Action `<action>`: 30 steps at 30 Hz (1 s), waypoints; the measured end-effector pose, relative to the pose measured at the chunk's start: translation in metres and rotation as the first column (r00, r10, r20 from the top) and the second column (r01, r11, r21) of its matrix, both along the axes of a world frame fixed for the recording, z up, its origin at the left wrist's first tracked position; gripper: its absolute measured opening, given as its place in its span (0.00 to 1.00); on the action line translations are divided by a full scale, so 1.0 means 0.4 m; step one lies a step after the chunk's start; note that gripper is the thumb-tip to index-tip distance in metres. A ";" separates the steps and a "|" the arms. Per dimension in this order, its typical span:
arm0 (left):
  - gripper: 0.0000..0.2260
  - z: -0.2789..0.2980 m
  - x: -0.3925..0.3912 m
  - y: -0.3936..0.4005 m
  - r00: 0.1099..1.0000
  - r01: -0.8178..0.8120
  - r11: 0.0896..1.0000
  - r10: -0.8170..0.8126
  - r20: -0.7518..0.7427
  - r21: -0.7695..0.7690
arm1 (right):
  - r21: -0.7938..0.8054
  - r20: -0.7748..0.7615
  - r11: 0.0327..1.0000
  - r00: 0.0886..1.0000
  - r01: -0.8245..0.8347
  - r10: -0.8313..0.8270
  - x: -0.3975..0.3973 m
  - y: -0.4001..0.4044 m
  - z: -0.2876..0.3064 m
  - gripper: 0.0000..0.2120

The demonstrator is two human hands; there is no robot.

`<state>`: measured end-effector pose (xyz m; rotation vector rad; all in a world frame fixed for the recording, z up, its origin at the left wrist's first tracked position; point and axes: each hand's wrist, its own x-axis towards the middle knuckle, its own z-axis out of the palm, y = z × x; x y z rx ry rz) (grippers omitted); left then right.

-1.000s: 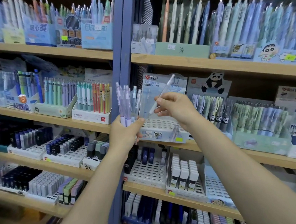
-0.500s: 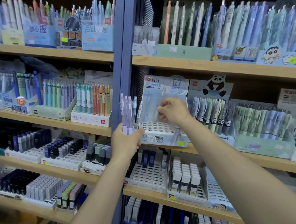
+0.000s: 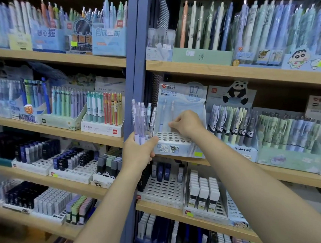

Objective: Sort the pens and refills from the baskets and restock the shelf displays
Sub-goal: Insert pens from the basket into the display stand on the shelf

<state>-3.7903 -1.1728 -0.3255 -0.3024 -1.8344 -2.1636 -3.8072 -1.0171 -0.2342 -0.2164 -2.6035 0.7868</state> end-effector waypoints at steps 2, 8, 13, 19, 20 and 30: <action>0.11 0.007 0.008 -0.012 0.998 0.056 0.998 -0.056 -0.008 -0.030 | 0.016 0.007 1.000 1.000 0.015 -0.015 -0.003 0.002 0.003 0.20; 0.13 0.043 0.034 -0.016 0.970 0.245 0.968 -0.244 -0.017 0.060 | -0.005 -0.228 0.996 0.969 -0.095 0.091 0.043 0.003 0.025 0.14; 0.07 0.073 0.059 0.020 0.958 0.286 0.951 -0.284 -0.034 0.116 | -0.361 -0.105 0.792 0.865 -0.493 0.490 0.144 -0.011 0.034 0.11; 0.07 0.068 0.075 0.035 0.943 0.333 0.938 -0.333 -0.017 0.097 | -0.400 -0.072 0.772 0.857 -0.494 0.510 0.151 0.025 0.027 0.12; 0.07 0.064 0.076 0.034 0.943 0.331 0.938 -0.332 -0.005 0.100 | -0.441 -0.090 0.754 0.860 -0.487 0.502 0.149 0.032 0.026 0.13; 0.11 0.053 0.050 0.044 0.985 0.174 0.983 -0.174 -0.012 0.064 | -0.492 -0.110 0.730 0.866 -0.474 0.488 0.132 0.036 0.038 0.02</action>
